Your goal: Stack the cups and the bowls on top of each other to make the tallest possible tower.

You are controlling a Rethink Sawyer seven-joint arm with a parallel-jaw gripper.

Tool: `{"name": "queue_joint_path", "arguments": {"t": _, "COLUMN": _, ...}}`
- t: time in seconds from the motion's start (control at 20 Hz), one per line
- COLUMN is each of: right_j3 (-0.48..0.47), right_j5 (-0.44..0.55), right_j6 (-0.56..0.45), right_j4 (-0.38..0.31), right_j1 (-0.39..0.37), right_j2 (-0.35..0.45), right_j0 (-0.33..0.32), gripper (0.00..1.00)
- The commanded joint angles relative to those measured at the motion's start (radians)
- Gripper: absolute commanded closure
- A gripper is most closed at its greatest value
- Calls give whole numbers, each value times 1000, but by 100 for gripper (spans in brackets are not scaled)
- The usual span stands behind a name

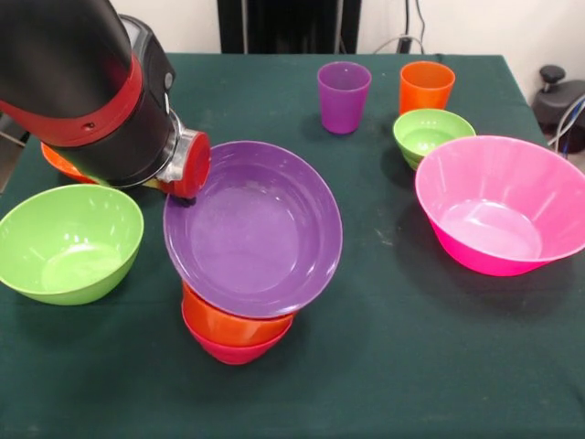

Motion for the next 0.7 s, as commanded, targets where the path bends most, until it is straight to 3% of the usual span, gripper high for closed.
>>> {"name": "queue_joint_path", "arguments": {"t": 0.05, "right_j3": 0, "right_j5": 85, "right_j6": -256, "right_j4": -42, "right_j1": -31, "right_j2": 50, "right_j0": 29, "gripper": 100}}
{"name": "queue_joint_path", "arguments": {"t": 0.7, "right_j3": 69, "right_j5": 41, "right_j6": -259, "right_j4": -16, "right_j1": -61, "right_j2": 23, "right_j0": 2, "gripper": 100}}
